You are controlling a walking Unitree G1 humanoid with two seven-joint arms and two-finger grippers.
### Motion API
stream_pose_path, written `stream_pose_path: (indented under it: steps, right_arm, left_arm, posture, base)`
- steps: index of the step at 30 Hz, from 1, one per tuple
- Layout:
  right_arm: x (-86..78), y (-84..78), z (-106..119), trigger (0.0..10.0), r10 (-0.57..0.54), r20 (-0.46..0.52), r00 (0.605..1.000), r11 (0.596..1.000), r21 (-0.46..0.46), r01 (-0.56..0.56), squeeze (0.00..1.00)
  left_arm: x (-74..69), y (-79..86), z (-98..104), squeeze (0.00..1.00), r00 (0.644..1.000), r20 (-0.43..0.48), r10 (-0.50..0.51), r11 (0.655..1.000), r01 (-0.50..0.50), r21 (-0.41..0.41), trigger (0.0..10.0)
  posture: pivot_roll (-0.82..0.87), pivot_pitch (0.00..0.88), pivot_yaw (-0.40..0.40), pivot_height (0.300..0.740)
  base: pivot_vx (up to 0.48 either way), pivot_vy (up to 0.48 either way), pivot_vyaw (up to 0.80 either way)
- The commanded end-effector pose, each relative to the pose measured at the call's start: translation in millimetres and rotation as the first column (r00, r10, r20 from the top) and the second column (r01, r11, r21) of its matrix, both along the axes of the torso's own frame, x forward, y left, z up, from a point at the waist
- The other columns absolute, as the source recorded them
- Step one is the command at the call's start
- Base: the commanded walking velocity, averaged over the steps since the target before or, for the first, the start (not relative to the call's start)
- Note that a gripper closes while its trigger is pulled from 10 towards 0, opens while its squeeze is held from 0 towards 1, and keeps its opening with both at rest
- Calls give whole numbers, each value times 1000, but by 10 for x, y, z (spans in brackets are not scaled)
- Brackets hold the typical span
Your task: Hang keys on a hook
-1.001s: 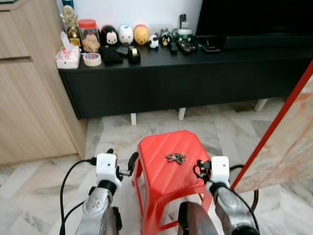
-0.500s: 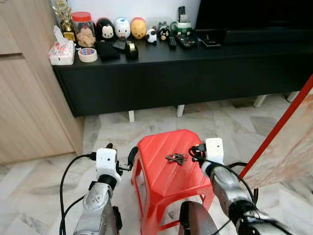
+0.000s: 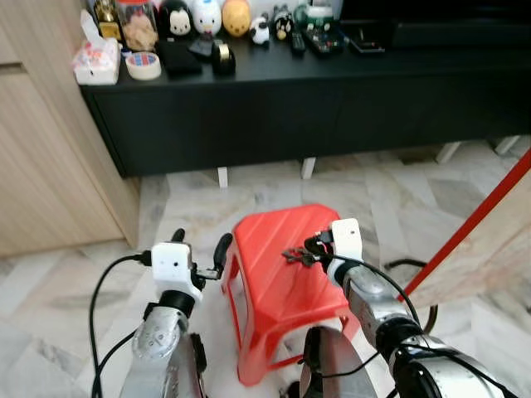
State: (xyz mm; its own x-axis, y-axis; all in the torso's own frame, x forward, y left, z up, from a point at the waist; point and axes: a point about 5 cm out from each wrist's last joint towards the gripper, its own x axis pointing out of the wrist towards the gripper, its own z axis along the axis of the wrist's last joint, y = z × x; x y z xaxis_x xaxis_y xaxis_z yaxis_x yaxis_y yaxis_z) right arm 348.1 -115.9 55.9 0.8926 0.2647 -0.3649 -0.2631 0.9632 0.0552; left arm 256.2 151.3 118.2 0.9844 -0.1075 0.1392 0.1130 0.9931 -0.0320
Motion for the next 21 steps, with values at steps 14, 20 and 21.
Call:
stream_pose_path:
  steps: [14,20,21]
  right_arm:
    - [54,93,75,10000,57,-7,998,998,-1,-57,0]
    - [0,65,-16,10000,63,-51,997,998,-22,-64,0]
    - [-10,55,-31,10000,60,-55,997,998,-23,-61,0]
  left_arm:
    - [-236,-57,388,0,1000,15,12,999,-12,-40,10000]
    - [-284,-80,370,0,1000,-11,-3,999,3,-45,10000]
    - [-286,-80,368,0,1000,-14,-4,999,3,-45,10000]
  posture:
    - [143,327,-137,567]
    - [131,328,-143,567]
    - [131,328,-143,567]
  base:
    - [0,0,0]
    - [0,0,0]
    - [0,0,0]
